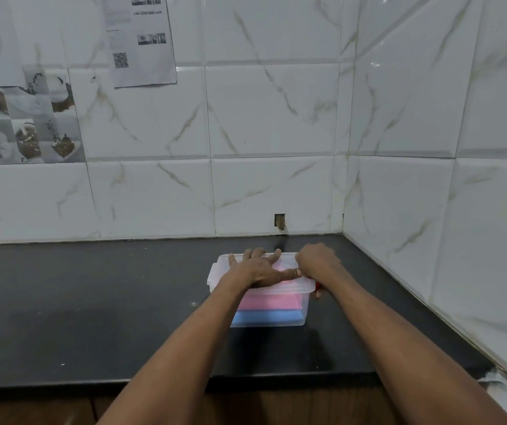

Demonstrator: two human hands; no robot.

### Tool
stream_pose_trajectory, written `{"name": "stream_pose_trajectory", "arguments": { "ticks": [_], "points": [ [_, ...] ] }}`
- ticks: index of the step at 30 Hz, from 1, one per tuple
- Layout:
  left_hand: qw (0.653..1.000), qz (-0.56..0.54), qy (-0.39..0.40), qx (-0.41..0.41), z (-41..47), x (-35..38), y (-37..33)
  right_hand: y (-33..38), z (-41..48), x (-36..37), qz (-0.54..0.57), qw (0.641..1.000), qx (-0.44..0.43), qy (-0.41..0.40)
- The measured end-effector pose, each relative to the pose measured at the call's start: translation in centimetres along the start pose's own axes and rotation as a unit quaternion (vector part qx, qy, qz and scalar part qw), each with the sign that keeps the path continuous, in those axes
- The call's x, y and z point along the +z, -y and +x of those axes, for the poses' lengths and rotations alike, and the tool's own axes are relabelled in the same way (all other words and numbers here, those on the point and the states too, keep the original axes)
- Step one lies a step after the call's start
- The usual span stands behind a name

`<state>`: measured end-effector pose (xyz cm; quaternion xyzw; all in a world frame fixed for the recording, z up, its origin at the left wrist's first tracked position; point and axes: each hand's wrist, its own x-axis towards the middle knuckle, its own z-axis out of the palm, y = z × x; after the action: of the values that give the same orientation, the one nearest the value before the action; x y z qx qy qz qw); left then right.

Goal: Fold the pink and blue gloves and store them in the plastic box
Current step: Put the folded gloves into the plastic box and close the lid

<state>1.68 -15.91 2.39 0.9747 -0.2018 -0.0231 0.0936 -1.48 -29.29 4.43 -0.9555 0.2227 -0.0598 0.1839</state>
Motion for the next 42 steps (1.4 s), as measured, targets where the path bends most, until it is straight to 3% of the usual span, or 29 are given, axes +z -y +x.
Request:
{"name": "stream_pose_trajectory", "arguments": {
  "ticks": [3, 9, 12, 14, 16, 19, 21, 22, 24, 27, 29, 33, 40, 42],
  "points": [
    [1.0, -0.004, 0.0, 0.003, 0.2, 0.0, 0.0, 0.4, 0.4, 0.3, -0.065, 0.995, -0.064, -0.038],
    [0.998, -0.069, -0.004, 0.01, -0.3, -0.5, 0.2, 0.5, -0.3, 1.2, -0.175, 0.973, -0.109, -0.103],
    [0.991, -0.131, -0.033, 0.011, -0.8, -0.8, 0.4, 0.5, -0.6, 1.5, -0.16, 0.959, -0.173, -0.158],
    [0.977, -0.208, -0.051, -0.002, -1.2, -1.0, 0.8, 1.4, -0.7, 1.8, -0.117, 0.946, -0.262, -0.148],
    [0.929, -0.36, -0.082, -0.011, -1.3, -1.1, 1.3, 2.8, -1.1, 2.4, -0.07, 0.937, -0.335, -0.066],
    [0.791, -0.572, -0.206, -0.07, -1.8, -1.7, 2.2, 4.0, -0.6, 3.5, -0.075, 0.936, -0.339, 0.051],
    [0.729, -0.576, -0.337, -0.153, -2.0, -1.7, 4.1, 4.2, 0.1, 3.9, -0.11, 0.939, -0.318, 0.072],
    [0.717, -0.558, -0.37, -0.191, -2.0, -1.5, 5.5, 4.1, 0.3, 4.0, -0.116, 0.94, -0.312, 0.076],
    [0.724, -0.579, -0.292, -0.236, -2.7, -1.1, 7.9, 4.1, 0.5, 4.1, -0.117, 0.939, -0.313, 0.079],
    [0.786, -0.556, -0.059, -0.262, -4.0, -0.4, 9.3, 4.1, 0.5, 4.2, -0.113, 0.94, -0.312, 0.081],
    [0.782, -0.569, -0.004, -0.254, -3.9, 0.0, 9.7, 4.1, 0.7, 4.4, -0.112, 0.941, -0.31, 0.08],
    [0.747, -0.616, -0.007, -0.25, -3.7, 0.0, 10.4, 4.1, 0.9, 4.6, -0.114, 0.94, -0.311, 0.076],
    [0.734, -0.635, -0.068, -0.231, -3.1, 0.5, 9.1, 4.1, 1.0, 4.6, -0.115, 0.94, -0.311, 0.079],
    [0.75, -0.618, -0.086, -0.22, -2.8, 0.5, 8.6, 4.1, 1.0, 4.6, -0.115, 0.94, -0.31, 0.08]
  ]
}}
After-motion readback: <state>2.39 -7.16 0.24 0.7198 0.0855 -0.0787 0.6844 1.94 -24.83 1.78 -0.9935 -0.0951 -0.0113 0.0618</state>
